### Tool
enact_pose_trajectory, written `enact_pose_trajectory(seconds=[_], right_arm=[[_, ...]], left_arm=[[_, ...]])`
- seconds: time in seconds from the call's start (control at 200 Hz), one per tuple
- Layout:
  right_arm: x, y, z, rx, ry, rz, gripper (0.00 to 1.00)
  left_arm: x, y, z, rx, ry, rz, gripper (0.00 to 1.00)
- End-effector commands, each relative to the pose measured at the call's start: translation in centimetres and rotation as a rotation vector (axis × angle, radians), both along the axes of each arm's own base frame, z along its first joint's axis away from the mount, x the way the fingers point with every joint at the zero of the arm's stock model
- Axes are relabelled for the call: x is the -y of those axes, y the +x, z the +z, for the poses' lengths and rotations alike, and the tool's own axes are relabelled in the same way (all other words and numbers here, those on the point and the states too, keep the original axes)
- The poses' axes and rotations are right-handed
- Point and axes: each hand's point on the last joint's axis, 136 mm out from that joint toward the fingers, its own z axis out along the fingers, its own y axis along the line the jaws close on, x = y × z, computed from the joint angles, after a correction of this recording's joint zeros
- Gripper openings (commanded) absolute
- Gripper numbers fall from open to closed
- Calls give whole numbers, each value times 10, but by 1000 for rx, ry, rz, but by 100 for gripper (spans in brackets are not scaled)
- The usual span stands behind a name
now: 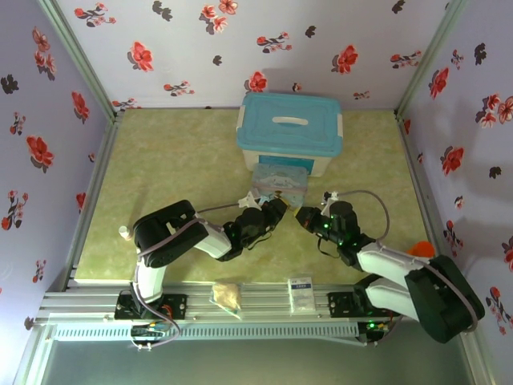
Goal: Unlock the padlock with the key
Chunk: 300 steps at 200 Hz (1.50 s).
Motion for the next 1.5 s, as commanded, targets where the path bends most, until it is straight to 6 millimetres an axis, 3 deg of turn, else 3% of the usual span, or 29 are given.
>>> enact_pose_trajectory(seconds=[0.0,0.16,0.29,0.57,0.685,0.81,0.94,1.135,1.205,1.3,1.4,1.495], right_arm=[[-26,4,47,93,242,92,0],[-27,13,61,49,429,70,0],[-31,18,67,40,493,90,0],[-30,15,54,38,340,99,0],[-33,12,68,85,303,85,0],[-33,4,65,79,170,21,0],[-37,6,75,10,340,6,0],[-40,9,69,-84,487,-1,0],[-40,7,64,-55,432,16,2],[-38,-6,48,-38,224,54,17],[-8,-24,15,-72,-149,28,30],[11,-35,3,-78,-193,6,36]], left_arm=[[62,-76,121,170,-316,-399,0],[58,-78,139,220,-328,-404,0],[59,-79,135,214,-323,-417,0],[65,-75,109,152,-295,-428,0],[69,-77,113,158,-301,-441,0],[72,-77,116,159,-312,-451,0],[74,-78,116,156,-318,-459,0],[71,-79,112,144,-313,-454,0],[69,-78,103,124,-300,-443,0],[62,-76,92,113,-273,-414,0],[48,-73,70,90,-194,-344,0],[40,-71,54,63,-167,-316,0]])
